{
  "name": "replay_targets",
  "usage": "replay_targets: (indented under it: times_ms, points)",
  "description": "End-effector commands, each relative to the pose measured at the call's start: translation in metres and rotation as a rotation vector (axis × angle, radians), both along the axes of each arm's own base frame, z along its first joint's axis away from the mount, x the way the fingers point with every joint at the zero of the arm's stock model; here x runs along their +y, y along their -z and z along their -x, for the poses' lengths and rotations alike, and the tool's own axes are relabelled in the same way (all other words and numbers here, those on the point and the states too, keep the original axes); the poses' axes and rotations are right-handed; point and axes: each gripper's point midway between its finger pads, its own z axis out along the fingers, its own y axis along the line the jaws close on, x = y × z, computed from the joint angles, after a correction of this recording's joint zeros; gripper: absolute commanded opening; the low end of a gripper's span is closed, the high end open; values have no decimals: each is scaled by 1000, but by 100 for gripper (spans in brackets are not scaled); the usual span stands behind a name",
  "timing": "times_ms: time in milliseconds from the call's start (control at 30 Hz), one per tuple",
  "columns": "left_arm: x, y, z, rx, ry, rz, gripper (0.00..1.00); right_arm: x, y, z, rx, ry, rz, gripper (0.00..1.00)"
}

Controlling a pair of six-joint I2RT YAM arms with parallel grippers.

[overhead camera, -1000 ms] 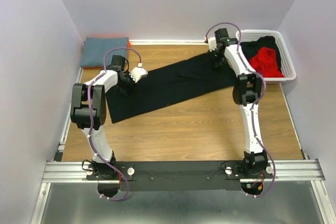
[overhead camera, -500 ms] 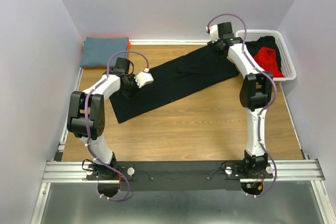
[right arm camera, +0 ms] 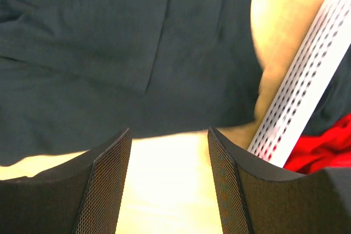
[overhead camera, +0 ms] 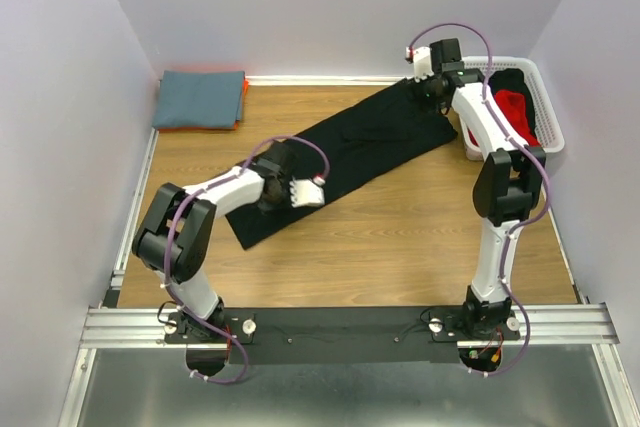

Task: Fold and stack the t-shirts
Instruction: Fold the tshirt

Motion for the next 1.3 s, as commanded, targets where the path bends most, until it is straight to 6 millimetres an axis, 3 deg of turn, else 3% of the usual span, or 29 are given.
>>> replay_targets:
  times_ms: [0, 100, 133, 200, 233, 300, 333, 367, 467, 500, 533, 567, 600, 633, 700, 733, 800, 833, 867, 933, 1067, 1133, 1267]
  points:
    - [-35, 16, 89, 250, 170, -34, 18, -19, 9, 32, 150, 55, -94, 65]
    - [-78, 4, 117, 306, 240, 18, 18, -35, 20, 44, 212, 86, -119, 65]
    - [-114, -8, 130, 303, 329, 50, 18, -39, 24, 47, 228, 95, -123, 65]
    - [-154, -20, 159, 381, 386, 116, 18, -43, 31, 50, 249, 98, -122, 65]
    - [-195, -45, 173, 391, 461, 206, 18, -42, 37, 54, 268, 99, -126, 65]
    - [-226, -66, 190, 431, 520, 272, 19, -38, 49, 56, 299, 91, -143, 64]
    - [-235, -72, 196, 463, 535, 284, 19, -32, 52, 56, 313, 84, -171, 63]
    - [-257, -99, 196, 461, 573, 370, 19, -30, 54, 53, 319, 80, -186, 59]
    - [-279, -143, 180, 409, 587, 485, 22, -19, 72, 47, 359, 76, -231, 53]
    - [-278, -154, 156, 376, 544, 530, 22, -15, 68, 40, 346, 78, -251, 46]
    - [-276, -162, 143, 359, 515, 562, 22, -9, 82, 38, 375, 77, -267, 43]
    - [-274, -172, 130, 354, 476, 598, 23, -5, 79, 31, 360, 74, -274, 38]
    - [-267, -173, 112, 347, 428, 612, 23, -2, 83, 29, 364, 71, -274, 36]
    - [-250, -168, 85, 343, 350, 615, 24, 6, 91, 28, 378, 66, -273, 36]
    - [-216, -145, 53, 309, 260, 537, 26, 12, 98, 21, 375, 73, -273, 35]
    - [-207, -139, 50, 312, 243, 531, 27, 13, 101, 19, 376, 78, -271, 35]
    - [-185, -118, 25, 214, 159, 448, 28, 14, 104, 14, 367, 88, -268, 34]
    - [-168, -96, 27, 221, 133, 389, 28, 12, 104, 9, 354, 96, -261, 34]
    - [-160, -87, 15, 158, 113, 346, 28, 11, 107, 8, 356, 102, -257, 34]
    - [-134, -57, 12, 113, 48, 240, 28, 12, 106, 5, 350, 108, -261, 37]
    - [-109, -16, 13, 102, 16, 117, 25, 10, 98, 7, 338, 107, -257, 43]
    - [-103, 3, 19, 136, 14, 75, 22, 9, 90, 8, 322, 103, -247, 45]
    - [-102, 21, 37, 190, 46, 31, 20, 5, 79, 11, 306, 101, -233, 48]
